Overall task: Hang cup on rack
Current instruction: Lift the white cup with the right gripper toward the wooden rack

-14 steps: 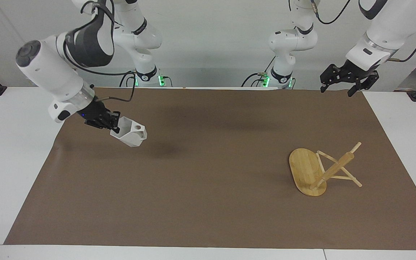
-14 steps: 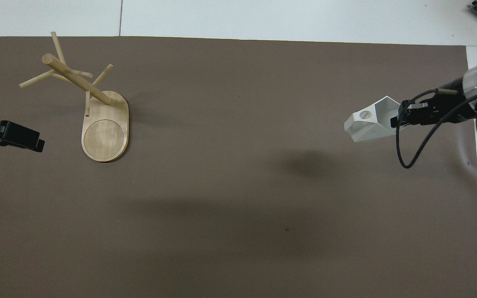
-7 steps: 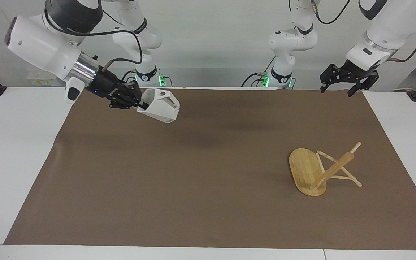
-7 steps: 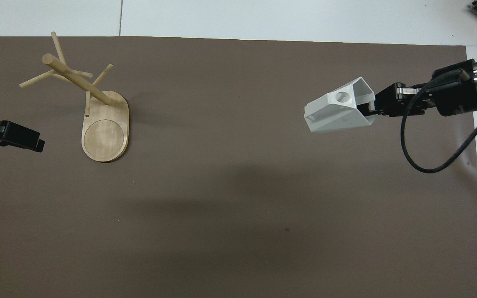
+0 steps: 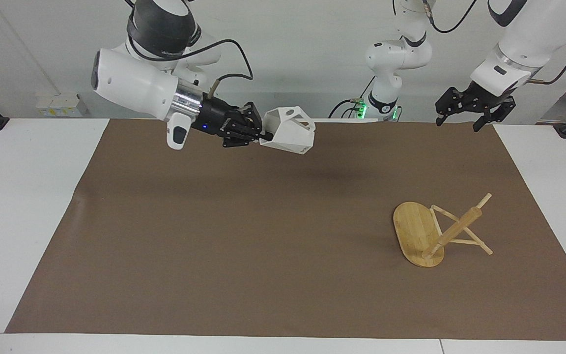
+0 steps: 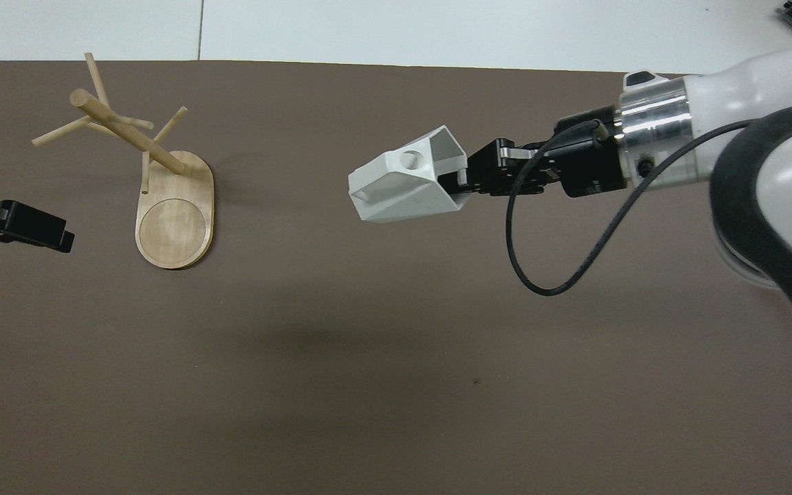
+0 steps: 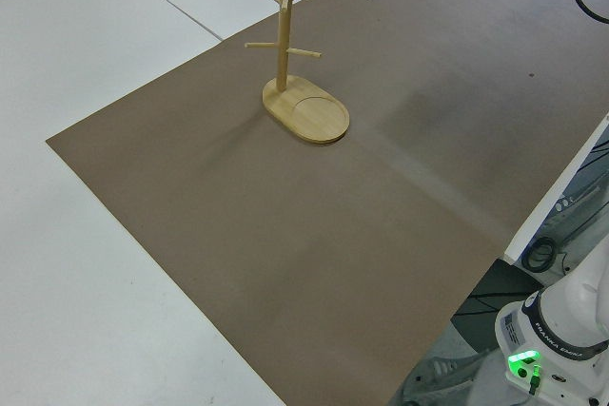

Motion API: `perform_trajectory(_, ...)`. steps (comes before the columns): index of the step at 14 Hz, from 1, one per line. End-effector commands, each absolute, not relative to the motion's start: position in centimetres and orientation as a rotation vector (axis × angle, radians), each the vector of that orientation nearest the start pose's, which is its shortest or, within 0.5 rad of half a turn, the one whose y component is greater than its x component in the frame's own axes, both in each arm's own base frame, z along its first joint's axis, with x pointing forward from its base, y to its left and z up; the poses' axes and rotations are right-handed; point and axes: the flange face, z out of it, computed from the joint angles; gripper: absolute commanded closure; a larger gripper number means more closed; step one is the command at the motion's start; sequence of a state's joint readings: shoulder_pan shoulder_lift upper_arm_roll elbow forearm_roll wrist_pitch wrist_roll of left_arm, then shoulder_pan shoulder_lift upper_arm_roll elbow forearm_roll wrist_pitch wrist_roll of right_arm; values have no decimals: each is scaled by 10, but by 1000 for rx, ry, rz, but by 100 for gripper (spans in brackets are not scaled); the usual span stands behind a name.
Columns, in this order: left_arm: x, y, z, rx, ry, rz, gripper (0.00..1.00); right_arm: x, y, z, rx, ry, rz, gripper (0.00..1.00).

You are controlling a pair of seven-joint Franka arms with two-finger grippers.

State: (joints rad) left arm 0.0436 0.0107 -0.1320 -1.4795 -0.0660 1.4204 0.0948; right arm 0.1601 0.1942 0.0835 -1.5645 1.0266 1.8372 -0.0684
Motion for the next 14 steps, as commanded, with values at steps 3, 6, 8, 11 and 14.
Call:
perform_trajectory(3,540,-64,650,-3176,355,0,0,587,304,552,-2063,-22,-13,100)
perform_trajectory(6,541,-71,636,-3118,654,-104,0,570,352,544,-2055,29,5,100)
perform_trajectory(8,532,-80,623,-3043,907,-119,0,566,359,542,-2057,51,24,100)
perform_trajectory(11,532,-84,617,-2973,1070,-185,0,565,359,543,-2038,66,35,100)
perform_trajectory(14,532,-83,615,-3030,901,-209,0,565,359,542,-2037,64,41,100)
